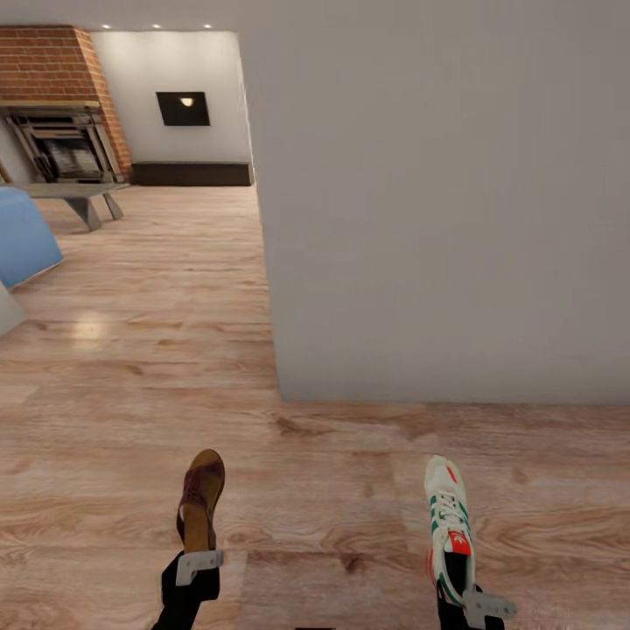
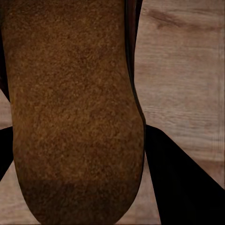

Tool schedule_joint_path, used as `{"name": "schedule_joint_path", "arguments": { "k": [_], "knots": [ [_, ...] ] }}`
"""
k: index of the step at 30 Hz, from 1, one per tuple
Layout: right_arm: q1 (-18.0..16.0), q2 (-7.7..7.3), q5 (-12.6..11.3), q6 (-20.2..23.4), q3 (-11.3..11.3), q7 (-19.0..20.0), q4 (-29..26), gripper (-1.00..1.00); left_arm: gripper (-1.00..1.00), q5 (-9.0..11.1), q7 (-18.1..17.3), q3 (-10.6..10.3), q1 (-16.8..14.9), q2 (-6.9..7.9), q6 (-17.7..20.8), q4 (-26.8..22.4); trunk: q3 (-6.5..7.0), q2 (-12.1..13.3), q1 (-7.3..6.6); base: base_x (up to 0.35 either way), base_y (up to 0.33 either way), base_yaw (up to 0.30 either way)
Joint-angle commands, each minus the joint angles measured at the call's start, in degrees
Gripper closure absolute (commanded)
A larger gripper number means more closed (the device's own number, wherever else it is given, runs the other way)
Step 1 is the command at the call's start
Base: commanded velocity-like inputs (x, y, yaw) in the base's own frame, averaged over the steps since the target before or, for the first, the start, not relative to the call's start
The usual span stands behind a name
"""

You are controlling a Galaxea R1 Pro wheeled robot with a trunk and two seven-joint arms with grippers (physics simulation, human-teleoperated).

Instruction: Pick up the two gym shoes and the two sandals from the corridor floor and place them onto the hallstand (shoe rack) in the corridor, making sure they are on the rack and not on the floor. Arrange them so the two gym shoes are next to each other and the two sandals are next to each other.

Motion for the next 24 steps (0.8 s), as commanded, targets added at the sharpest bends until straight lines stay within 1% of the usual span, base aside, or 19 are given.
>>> {"name": "schedule_joint_path", "arguments": {
  "k": [1, 17, 24],
  "knots": [
    [-0.05, -0.04, -0.55, -0.20, 0.49, -0.23, 0.16, 1.00, 1.00, -0.61, 0.01, 0.32, -0.01, -0.06, -0.15, -0.06, -0.04, -0.02, -0.01, 0.000, -0.274, -0.300],
    [-0.05, -0.01, -0.59, -0.21, 0.58, -0.23, 0.85, 1.00, 1.00, -0.61, 0.01, 0.34, -0.01, 0.00, -0.15, -0.04, -0.04, -0.02, -0.01, 0.000, -0.273, -0.300],
    [-0.05, -0.01, -0.63, -0.21, 0.55, -0.23, 0.81, 1.00, 1.00, -0.61, 0.01, 0.33, -0.01, 0.00, -0.15, -0.04, -0.04, -0.02, -0.01, 0.000, -0.055, -0.300]
  ]
}}
